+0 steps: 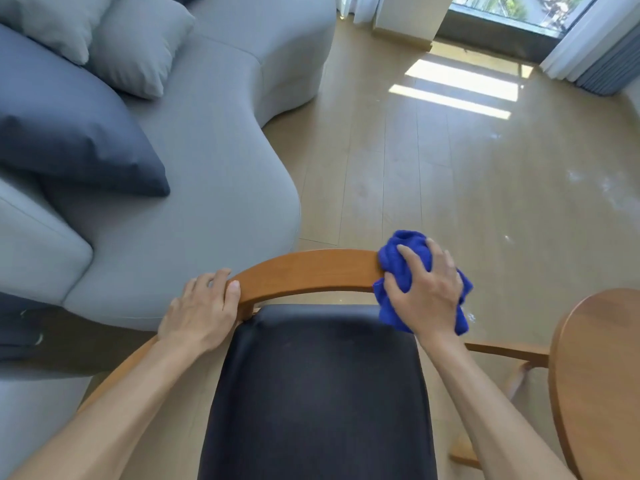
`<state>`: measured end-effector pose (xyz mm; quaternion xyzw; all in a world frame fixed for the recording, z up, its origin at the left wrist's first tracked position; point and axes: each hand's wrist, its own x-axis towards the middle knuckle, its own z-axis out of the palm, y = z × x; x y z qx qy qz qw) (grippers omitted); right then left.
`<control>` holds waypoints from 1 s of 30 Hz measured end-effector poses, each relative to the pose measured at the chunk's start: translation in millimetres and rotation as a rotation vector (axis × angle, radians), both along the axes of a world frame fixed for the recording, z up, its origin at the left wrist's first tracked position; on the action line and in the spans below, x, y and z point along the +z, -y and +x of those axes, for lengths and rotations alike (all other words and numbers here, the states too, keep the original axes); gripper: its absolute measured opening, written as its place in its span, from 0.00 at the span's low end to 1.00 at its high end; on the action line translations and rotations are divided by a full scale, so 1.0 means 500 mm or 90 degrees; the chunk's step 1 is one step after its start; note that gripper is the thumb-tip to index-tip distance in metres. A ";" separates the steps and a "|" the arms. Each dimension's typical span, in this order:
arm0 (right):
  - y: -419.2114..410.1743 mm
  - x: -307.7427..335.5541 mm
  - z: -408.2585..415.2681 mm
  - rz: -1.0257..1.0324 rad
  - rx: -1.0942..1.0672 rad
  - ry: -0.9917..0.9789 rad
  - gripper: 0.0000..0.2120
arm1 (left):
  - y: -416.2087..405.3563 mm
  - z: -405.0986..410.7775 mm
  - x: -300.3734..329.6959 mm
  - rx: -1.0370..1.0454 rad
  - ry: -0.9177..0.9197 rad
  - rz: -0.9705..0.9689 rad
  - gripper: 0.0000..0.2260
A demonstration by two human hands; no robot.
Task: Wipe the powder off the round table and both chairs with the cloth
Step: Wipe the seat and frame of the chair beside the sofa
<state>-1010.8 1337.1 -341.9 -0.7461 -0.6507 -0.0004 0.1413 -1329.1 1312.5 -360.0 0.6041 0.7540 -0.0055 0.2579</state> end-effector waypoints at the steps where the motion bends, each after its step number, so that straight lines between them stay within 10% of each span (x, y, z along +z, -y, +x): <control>1: 0.003 -0.003 0.009 0.003 -0.057 -0.018 0.21 | -0.001 0.000 0.001 -0.002 0.004 0.000 0.23; 5: -0.003 -0.014 -0.088 0.040 -0.183 -0.049 0.19 | 0.001 0.000 0.001 -0.010 0.001 0.015 0.22; 10: -0.007 -0.027 -0.331 0.061 0.064 -0.048 0.17 | 0.002 -0.006 -0.002 -0.018 -0.028 0.017 0.23; 15: -0.014 -0.020 -0.208 0.067 0.238 -0.020 0.15 | 0.007 -0.005 0.002 -0.015 -0.036 0.024 0.24; 23: 0.021 -0.005 0.088 0.081 -0.065 -0.016 0.16 | 0.010 0.030 0.011 -0.052 -0.063 0.050 0.24; 30: -0.018 -0.028 -0.141 0.095 -0.139 -0.044 0.16 | 0.008 0.003 -0.010 -0.058 -0.137 0.058 0.26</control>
